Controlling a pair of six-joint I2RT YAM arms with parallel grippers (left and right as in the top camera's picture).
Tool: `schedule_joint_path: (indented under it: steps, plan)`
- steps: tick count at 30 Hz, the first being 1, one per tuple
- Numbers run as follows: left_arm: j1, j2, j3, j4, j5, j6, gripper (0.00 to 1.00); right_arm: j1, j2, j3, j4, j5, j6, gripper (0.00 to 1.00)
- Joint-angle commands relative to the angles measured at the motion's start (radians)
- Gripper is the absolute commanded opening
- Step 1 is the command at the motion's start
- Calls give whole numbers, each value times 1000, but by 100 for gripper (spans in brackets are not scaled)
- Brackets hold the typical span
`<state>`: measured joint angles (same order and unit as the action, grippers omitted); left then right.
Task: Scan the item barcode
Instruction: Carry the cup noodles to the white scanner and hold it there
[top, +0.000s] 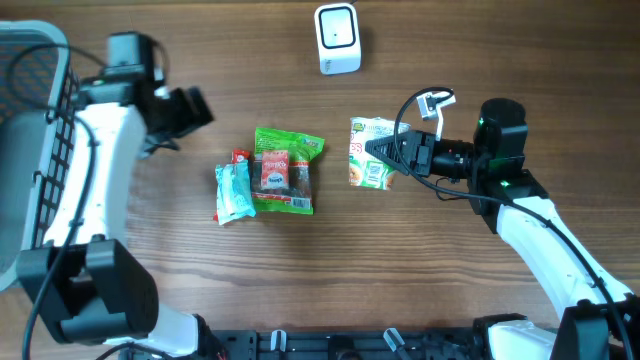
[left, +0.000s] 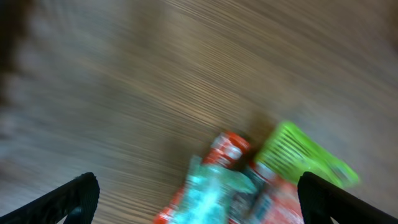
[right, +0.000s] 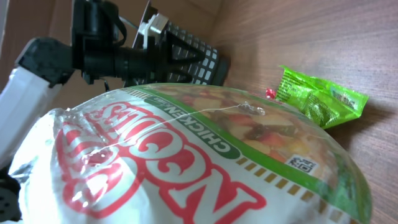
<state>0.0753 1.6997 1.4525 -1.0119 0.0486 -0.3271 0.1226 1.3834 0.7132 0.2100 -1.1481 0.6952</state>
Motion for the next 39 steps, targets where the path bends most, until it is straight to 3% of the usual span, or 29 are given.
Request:
schedule_joint_path:
  steps: [1,4,7,8,11,13,16,21,24,26,31,35,36,39]
  plan:
    - [107,-6,7,2,-13,4,100,5,-15,33,-41,53,-16,68]
    - [119,-5,7,2,-13,4,100,15,-15,33,-105,163,-139,68]
    - [117,-5,7,2,-13,4,100,22,-15,87,-174,194,-158,67]
    - [117,-5,7,2,-13,4,100,22,-15,142,-249,212,-182,67]
    - [117,-5,7,2,-13,4,100,31,-14,460,-710,440,-366,67]
    - [117,-5,7,2,-13,4,100,52,-9,628,-893,591,-443,67]
    - [117,-5,7,2,-13,4,100,98,16,795,-986,637,-514,67]
    - [117,-5,7,2,-13,4,100,263,69,830,-830,927,-593,67]
    - [117,-5,7,2,-13,4,100,381,192,830,-699,1183,-687,68]
    - [117,-5,7,2,-13,4,100,412,282,858,-642,1256,-723,68]
    - [117,-5,7,2,-13,5,100,414,559,1155,-651,1431,-861,64]
    - [117,-5,7,2,-13,5,100,414,744,1196,-430,1672,-1074,63]
    - [117,-5,7,2,-13,4,100,414,835,1196,-272,1733,-1238,61]
    - [117,-5,7,2,-13,5,100,414,947,1196,-47,1754,-1437,58]
